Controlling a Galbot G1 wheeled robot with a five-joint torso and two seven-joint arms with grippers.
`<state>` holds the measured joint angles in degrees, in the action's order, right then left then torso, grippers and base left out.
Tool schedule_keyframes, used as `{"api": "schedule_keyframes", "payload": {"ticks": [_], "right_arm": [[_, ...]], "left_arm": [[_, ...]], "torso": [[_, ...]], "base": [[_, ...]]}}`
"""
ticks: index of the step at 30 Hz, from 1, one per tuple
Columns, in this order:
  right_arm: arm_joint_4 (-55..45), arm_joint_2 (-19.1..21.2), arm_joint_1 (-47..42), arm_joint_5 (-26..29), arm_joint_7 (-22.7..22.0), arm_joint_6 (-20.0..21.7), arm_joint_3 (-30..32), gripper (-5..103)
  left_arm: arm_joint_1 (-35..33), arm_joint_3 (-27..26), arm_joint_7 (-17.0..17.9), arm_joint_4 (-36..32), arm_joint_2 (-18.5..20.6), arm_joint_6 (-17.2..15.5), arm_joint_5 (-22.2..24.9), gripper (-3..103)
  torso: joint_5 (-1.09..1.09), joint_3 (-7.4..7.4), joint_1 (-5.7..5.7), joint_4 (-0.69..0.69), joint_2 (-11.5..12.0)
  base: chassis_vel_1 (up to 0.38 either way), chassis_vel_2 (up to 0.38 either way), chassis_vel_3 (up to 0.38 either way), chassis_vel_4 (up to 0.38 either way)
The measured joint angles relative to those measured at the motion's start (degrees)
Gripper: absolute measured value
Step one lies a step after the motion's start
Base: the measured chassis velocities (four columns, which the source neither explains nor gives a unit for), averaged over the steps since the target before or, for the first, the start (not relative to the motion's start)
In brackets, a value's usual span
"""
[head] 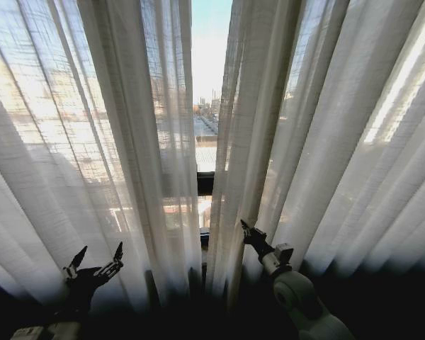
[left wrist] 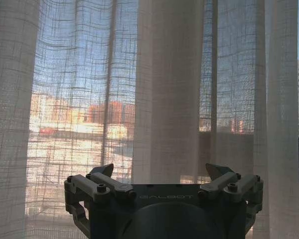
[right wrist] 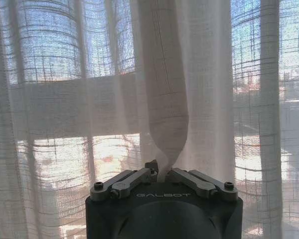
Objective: Open the curtains by pulling them apart, changing their state from closed to fully open.
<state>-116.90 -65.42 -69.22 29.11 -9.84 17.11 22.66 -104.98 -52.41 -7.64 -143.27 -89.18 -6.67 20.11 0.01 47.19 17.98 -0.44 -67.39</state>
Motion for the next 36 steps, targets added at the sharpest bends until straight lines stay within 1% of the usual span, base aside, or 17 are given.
{"api": "schedule_keyframes", "payload": {"ticks": [4, 8, 18, 27, 36], "right_arm": [[1.1, -1.4, 0.0, 0.0, 1.2, 0.0, 3.3, 0], [2.3, -2.2, 0.0, -0.5, 2.5, -0.1, 4.6, 0], [4.4, -3.3, 0.8, -2.1, 3.2, -1.2, 5.0, 0], [4.2, -3.6, 1.0, -3.2, 2.9, -1.2, 3.7, 0], [3.5, -3.6, 0.2, -3.8, 2.1, -1.2, 3.7, 0]], "left_arm": [[0.0, 0.0, 0.0, 0.0, 1.8, -0.2, 0.5, 100], [0.2, 0.0, 0.0, 0.0, 2.6, -0.4, 0.6, 100], [0.2, -0.2, 0.0, 0.5, 2.9, 0.3, 0.8, 100], [0.0, -0.3, -0.1, 0.8, 2.5, 1.5, 0.8, 100], [-0.3, 0.0, -1.5, 1.7, 2.1, 2.8, 0.8, 100]], "torso": [[0.00, 0.00, 0.00, 0.00, 0.0], [-0.01, 0.00, 0.00, 0.00, 0.0], [-0.02, 0.00, 0.00, 0.01, 0.0], [0.00, 0.00, 0.02, 0.00, 0.0], [0.00, 0.00, 0.02, 0.01, 0.0]], "base": [[0.000, 0.000, 0.000, 0.000], [0.000, 0.000, 0.000, 0.000], [-0.053, -0.049, 0.060, 0.052], [-0.221, -0.192, 0.217, 0.200], [-0.307, -0.319, 0.319, 0.324]]}}
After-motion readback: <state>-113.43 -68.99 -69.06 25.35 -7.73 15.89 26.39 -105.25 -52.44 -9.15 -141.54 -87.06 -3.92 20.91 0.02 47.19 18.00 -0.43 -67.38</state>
